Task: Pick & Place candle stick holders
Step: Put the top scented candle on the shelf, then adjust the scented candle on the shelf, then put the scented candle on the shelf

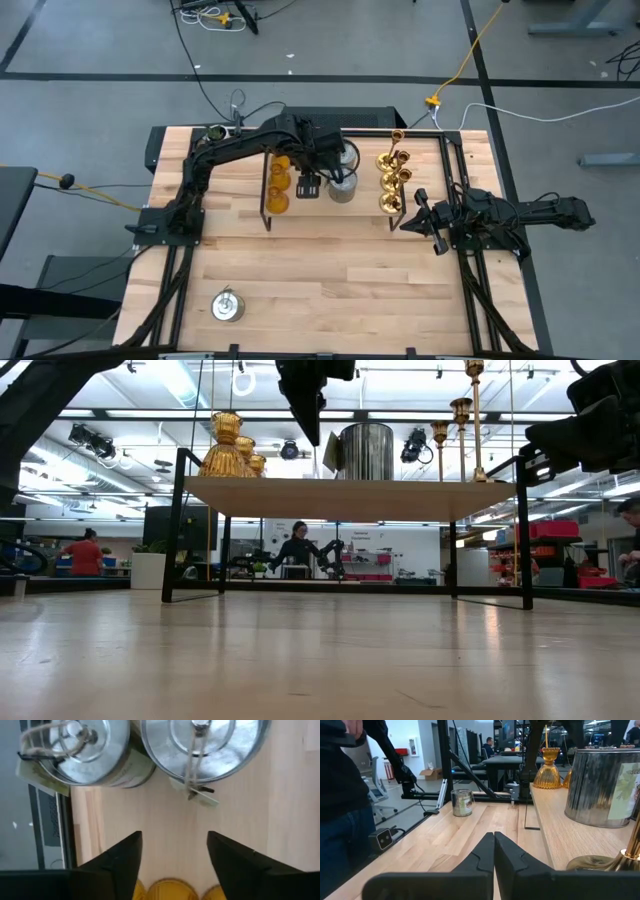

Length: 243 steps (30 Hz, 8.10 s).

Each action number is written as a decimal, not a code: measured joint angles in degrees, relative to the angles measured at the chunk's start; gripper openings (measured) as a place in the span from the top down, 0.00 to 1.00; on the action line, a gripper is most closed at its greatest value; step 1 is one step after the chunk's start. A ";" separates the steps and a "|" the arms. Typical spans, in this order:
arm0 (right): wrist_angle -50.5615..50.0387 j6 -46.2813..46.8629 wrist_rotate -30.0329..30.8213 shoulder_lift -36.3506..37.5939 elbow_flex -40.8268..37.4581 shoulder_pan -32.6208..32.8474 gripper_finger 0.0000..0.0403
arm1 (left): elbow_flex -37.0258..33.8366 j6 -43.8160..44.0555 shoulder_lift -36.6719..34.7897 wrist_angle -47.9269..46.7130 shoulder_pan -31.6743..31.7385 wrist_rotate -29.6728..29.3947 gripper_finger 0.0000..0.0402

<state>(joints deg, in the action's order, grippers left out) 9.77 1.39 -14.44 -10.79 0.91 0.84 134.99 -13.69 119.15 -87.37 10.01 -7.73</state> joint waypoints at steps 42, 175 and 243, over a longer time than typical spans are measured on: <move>-0.01 0.00 -0.01 -0.02 0.01 -0.01 0.97 | -1.59 -3.48 0.48 13.21 0.12 8.14 0.98; 0.00 0.00 -0.01 -0.02 -0.01 -0.02 0.97 | -1.50 -1.26 2.67 15.54 7.77 12.30 0.99; 0.01 0.02 0.01 0.00 0.01 -0.02 0.97 | -13.43 5.45 -19.45 4.51 -8.42 8.81 0.96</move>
<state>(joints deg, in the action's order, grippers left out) 9.78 1.40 -14.44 -10.79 0.92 0.82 121.56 -8.24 99.70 -82.86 1.59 1.08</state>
